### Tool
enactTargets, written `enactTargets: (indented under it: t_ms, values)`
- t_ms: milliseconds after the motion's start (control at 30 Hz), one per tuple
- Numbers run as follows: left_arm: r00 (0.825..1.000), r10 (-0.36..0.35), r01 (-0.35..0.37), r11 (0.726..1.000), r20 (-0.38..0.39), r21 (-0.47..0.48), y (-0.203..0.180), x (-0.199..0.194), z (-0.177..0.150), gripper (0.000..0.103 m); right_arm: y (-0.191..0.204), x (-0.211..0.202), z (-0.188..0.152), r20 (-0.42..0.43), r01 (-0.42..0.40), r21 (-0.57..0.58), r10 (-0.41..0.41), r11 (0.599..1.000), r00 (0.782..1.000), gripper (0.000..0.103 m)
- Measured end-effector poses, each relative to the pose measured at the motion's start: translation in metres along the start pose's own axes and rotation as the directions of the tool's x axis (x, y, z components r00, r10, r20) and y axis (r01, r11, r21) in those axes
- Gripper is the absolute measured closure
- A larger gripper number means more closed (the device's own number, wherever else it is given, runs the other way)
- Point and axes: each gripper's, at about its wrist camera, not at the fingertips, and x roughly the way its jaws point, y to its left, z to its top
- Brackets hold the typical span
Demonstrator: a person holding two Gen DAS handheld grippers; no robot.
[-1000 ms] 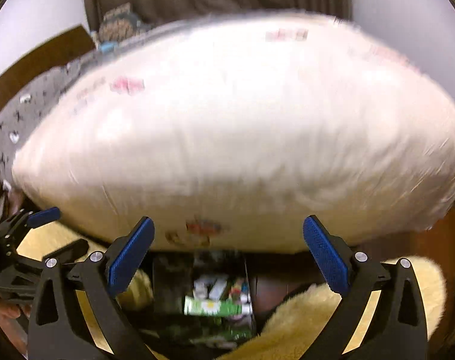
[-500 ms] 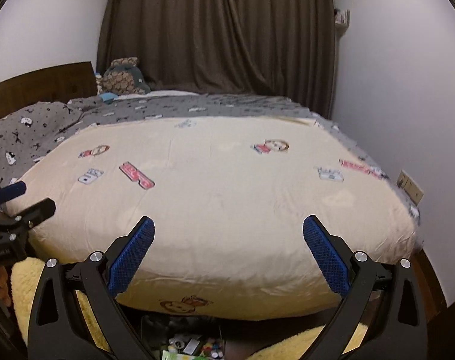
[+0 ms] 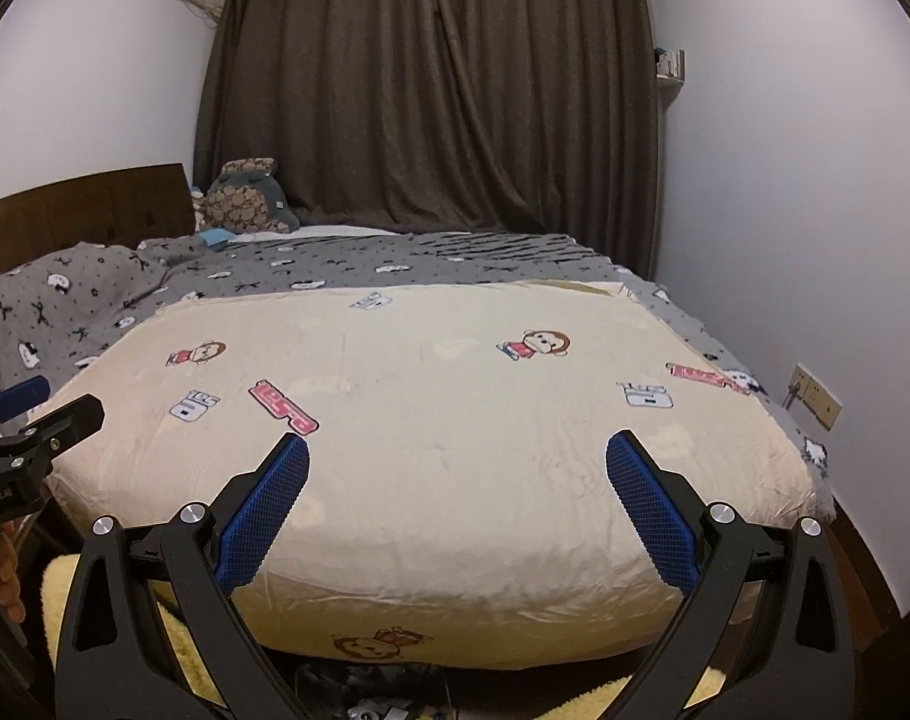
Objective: Collect trash
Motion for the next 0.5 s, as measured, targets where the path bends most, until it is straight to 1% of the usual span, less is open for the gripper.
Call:
enactTargets:
  t_ms: [200,500]
  values:
    - [1.000,-0.006,0.006,1.000,0.011,-0.005,0.0018,-0.0033,0.0013,0.008,0.0004,0.0029,0.0011,-0.015,-0.014,0.020,0.014,1.000,1.000,0.004]
    - [1.000,-0.016,0.016,1.000,0.019,-0.005,0.0033,-0.0045,0.0023,0.008,0.0014,0.0027,0.0011,-0.013,-0.012,0.021,0.012,1.000,1.000,0.003]
